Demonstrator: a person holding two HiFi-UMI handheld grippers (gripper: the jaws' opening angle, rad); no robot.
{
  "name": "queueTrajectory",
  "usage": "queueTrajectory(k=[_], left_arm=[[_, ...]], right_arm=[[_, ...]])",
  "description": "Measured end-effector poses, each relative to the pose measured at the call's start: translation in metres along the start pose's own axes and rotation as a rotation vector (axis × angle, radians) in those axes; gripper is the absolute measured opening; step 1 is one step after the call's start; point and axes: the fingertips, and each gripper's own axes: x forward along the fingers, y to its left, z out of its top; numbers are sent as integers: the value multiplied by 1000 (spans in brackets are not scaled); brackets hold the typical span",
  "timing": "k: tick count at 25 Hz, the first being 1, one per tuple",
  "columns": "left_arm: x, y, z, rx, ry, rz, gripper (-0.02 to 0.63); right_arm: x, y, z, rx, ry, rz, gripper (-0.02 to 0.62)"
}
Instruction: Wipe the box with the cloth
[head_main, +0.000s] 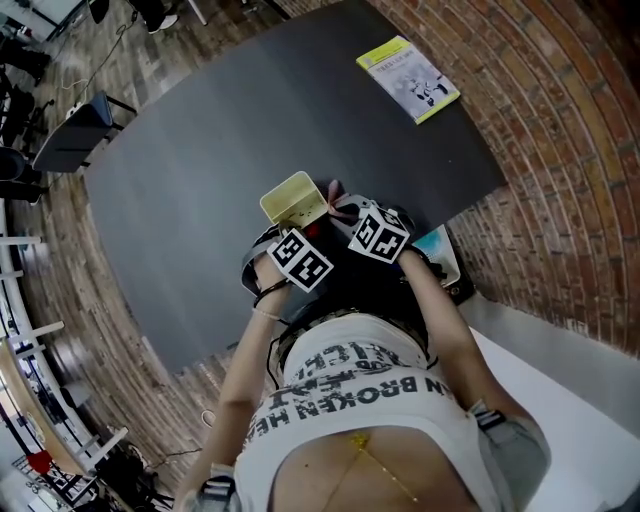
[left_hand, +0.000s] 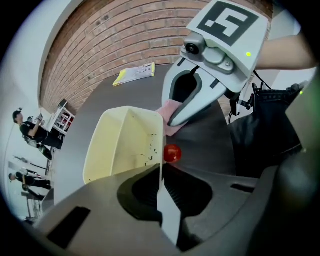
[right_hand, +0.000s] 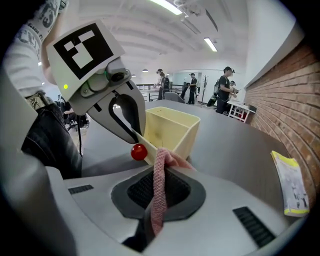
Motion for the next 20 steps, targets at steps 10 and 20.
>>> queueTrajectory(k=[10, 20], left_arm=[[1, 0, 4, 2, -12, 15, 29], [-18, 8, 3, -76, -137, 6, 40]], right_arm=[[10, 25, 14, -56, -41, 72, 17], [-21, 13, 31, -112, -127, 72, 17]])
